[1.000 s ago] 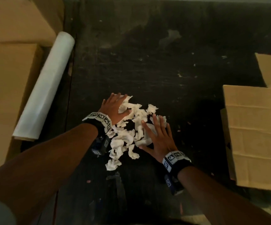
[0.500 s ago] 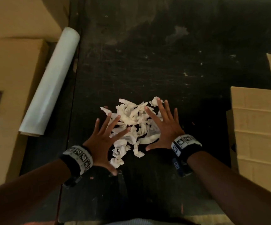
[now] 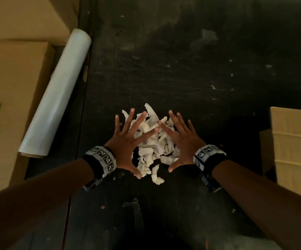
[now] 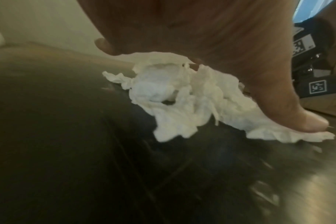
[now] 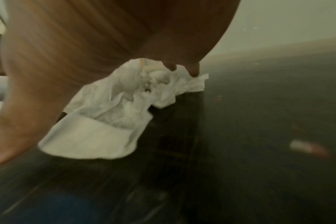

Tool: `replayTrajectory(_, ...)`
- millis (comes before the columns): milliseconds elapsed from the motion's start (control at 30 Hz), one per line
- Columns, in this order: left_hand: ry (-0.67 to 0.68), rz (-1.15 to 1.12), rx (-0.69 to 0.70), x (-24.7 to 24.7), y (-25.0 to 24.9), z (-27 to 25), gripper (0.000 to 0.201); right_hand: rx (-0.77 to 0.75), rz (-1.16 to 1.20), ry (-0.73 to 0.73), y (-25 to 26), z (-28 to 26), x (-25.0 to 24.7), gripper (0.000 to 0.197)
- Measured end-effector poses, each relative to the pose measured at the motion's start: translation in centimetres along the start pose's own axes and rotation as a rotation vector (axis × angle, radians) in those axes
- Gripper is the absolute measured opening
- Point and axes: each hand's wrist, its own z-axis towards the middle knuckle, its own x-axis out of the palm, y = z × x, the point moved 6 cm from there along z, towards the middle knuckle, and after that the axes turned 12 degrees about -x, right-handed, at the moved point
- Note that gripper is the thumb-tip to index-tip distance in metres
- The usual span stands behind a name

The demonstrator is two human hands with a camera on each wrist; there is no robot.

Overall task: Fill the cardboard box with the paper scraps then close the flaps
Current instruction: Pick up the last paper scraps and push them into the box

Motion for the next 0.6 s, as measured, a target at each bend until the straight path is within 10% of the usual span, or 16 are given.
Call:
replayTrajectory(367,0.057,-0.267,-0.164,3.4,1.0,0.1,0.175,-0.227,-0.108,0.019,1.6,6.4,-1.2,0.162)
replayTrajectory(600,-0.034,-0.298,-0.158,5.0,-0.6,0.4,0.150,-0.223,-0.139,-0.058,2.7,5.8,1.0,0.118)
